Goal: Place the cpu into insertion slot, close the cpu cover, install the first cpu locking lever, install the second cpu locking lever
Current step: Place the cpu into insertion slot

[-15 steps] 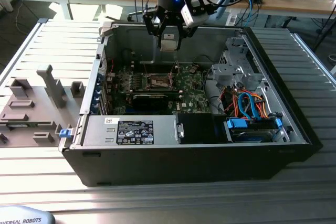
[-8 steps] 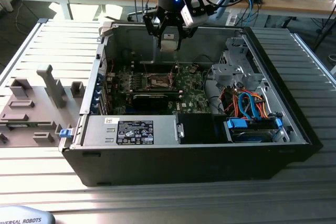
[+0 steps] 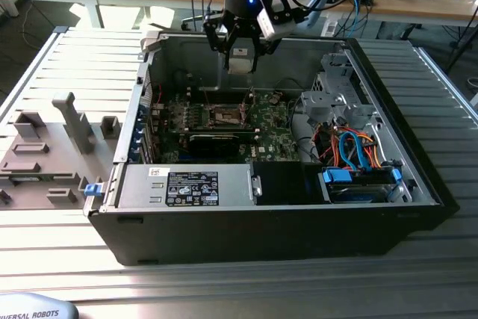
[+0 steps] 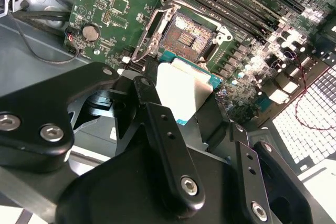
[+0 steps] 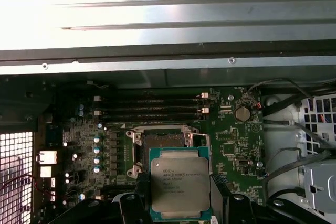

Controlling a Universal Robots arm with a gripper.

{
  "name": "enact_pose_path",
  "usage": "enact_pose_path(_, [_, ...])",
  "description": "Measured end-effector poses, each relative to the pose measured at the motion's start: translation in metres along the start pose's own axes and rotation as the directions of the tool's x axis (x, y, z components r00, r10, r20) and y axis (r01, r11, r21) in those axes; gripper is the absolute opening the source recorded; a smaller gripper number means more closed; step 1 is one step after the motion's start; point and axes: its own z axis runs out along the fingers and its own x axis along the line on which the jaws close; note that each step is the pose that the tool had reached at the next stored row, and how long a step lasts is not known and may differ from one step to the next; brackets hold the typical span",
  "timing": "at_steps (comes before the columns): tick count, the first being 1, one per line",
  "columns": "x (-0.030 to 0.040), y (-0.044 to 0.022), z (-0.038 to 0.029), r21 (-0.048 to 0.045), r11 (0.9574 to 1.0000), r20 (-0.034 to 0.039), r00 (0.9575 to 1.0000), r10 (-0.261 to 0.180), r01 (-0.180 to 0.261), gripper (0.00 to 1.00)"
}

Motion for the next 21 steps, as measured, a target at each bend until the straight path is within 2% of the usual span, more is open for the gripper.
enact_pose_path(21, [-0.0001, -0.0004, 0.0044, 0.0000, 1.0000, 0.0000, 1.0000, 0.000, 0.000, 0.54])
